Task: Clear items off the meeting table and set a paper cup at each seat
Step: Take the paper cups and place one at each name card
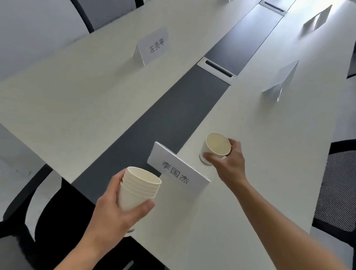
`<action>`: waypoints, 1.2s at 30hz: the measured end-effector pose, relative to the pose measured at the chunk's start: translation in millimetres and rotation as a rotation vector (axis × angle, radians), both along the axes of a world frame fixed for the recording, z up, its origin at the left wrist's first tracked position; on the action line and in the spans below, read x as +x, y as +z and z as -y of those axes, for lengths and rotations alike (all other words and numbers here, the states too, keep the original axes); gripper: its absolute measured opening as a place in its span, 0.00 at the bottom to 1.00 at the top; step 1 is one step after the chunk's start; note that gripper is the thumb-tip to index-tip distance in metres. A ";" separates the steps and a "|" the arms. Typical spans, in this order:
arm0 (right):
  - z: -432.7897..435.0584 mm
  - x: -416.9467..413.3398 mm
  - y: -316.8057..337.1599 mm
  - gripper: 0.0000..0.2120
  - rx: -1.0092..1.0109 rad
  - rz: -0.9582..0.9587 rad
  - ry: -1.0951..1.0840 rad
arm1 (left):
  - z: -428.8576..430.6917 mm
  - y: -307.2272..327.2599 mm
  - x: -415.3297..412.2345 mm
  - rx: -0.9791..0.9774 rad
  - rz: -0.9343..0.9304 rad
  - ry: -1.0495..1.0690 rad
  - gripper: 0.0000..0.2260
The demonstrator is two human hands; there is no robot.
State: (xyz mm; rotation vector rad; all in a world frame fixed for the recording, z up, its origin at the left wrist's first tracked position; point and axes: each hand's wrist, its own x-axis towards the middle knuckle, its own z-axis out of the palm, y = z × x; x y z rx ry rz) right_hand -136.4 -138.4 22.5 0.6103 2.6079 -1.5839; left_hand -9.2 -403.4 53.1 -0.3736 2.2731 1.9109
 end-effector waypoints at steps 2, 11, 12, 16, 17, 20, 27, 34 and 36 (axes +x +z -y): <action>11.2 -20.9 -20.6 0.33 0.034 0.060 0.019 | 12.9 -4.4 -9.1 -0.033 0.013 0.019 0.32; 23.4 -53.1 -80.0 0.30 0.144 0.217 0.033 | 41.1 -27.4 -4.9 -0.080 0.148 0.109 0.34; 23.2 -53.6 -81.2 0.30 0.151 0.220 0.032 | 40.4 -28.2 -6.0 -0.082 0.152 0.111 0.34; 18.2 -56.1 -77.0 0.41 0.132 0.249 0.069 | 33.4 -25.8 -19.2 -0.111 0.140 0.069 0.32; 14.7 -55.5 -74.0 0.44 0.126 0.247 0.080 | 30.5 -23.7 -24.2 -0.121 0.129 0.044 0.32; 0.3 -45.6 -55.9 0.45 0.136 0.201 0.073 | 17.6 -13.1 -41.1 -0.152 0.084 -0.044 0.31; -43.1 37.6 12.6 0.28 0.174 0.005 0.014 | -28.7 9.7 -55.1 -0.209 -0.026 -0.287 0.33; -68.9 170.6 63.1 0.05 -0.102 0.043 -0.113 | -102.4 24.7 -10.7 -0.246 -0.171 -0.620 0.34; -74.7 210.0 72.9 0.02 -0.201 0.030 -0.138 | -128.2 27.7 9.2 -0.279 -0.223 -0.744 0.36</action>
